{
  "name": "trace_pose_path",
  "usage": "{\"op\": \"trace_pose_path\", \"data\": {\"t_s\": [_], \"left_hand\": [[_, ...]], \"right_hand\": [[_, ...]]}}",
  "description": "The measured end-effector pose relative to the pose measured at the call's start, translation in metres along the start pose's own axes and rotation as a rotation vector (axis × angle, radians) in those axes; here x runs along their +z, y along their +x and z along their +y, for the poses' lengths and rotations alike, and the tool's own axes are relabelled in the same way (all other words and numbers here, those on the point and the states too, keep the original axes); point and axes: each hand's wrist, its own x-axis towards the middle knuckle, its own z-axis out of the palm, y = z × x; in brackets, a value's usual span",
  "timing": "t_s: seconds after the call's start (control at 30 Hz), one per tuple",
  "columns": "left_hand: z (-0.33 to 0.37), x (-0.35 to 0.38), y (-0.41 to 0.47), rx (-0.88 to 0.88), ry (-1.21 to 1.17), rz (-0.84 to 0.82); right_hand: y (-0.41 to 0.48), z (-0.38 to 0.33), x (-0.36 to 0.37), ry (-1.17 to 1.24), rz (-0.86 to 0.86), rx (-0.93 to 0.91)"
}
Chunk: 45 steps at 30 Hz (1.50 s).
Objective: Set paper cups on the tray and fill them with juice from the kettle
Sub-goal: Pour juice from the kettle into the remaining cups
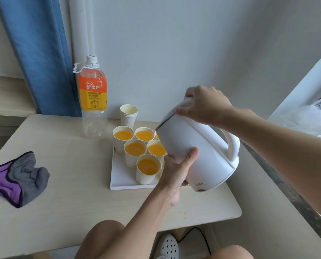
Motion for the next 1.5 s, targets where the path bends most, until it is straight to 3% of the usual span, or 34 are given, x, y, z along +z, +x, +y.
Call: {"op": "trace_pose_path", "data": {"t_s": [0.3,1.5], "left_hand": [[0.001,0.002,-0.001,-0.056,-0.057,-0.027],[-0.004,0.005,0.007,-0.089,-0.181,-0.068]], "right_hand": [[0.008,-0.012,0.000,-0.122,-0.024,-0.044],[0.017,-0.026,0.002,-0.202,-0.076,-0.098]]}}
